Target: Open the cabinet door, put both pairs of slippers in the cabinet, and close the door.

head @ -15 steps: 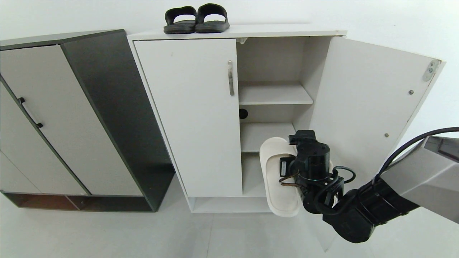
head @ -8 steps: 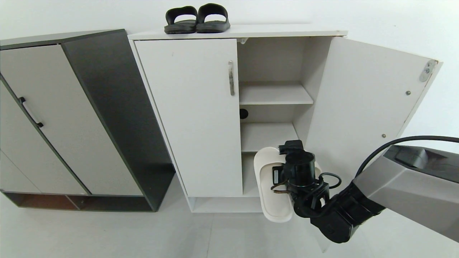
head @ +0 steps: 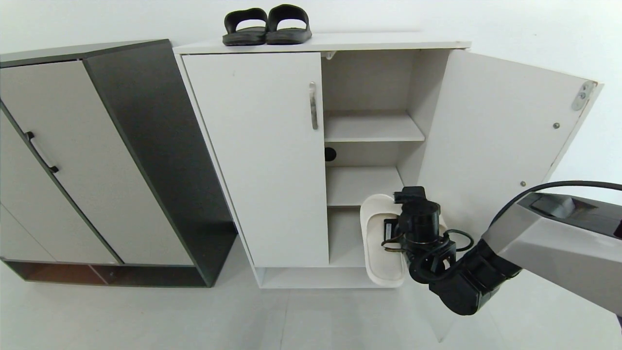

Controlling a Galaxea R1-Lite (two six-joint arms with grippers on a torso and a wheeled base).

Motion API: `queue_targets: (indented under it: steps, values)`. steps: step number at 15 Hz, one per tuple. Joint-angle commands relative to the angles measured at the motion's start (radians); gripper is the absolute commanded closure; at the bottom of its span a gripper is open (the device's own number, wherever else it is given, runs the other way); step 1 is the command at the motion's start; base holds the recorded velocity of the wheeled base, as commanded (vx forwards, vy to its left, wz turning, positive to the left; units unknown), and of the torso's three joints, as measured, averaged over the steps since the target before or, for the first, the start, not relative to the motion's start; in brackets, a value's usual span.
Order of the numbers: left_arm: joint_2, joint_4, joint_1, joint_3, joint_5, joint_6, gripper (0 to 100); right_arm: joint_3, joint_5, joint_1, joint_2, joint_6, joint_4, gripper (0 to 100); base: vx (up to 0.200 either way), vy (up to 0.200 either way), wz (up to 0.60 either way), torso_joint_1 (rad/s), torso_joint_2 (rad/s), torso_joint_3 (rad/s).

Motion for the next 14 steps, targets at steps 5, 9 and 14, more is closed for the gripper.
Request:
queue_targets:
  steps: [5,9,14]
  values:
    - [0.002,0.0,0.0,0.0,0.002,-0.001,100,0.001,0.007,-0.029,0.002,-0.001,0.0,100,0.0,0.0,0.0,0.0,0.0,0.0]
    - [0.002,0.0,0.0,0.0,0.0,-0.001,100,0.001,0.008,-0.029,0.003,-0.001,0.0,100,0.0,0.0,0.0,0.0,0.0,0.0]
    - [0.002,0.0,0.0,0.0,0.0,-0.001,100,-0.005,0.007,0.087,-0.002,-0.015,-0.008,100,0.0,0.0,0.0,0.0,0.0,0.0]
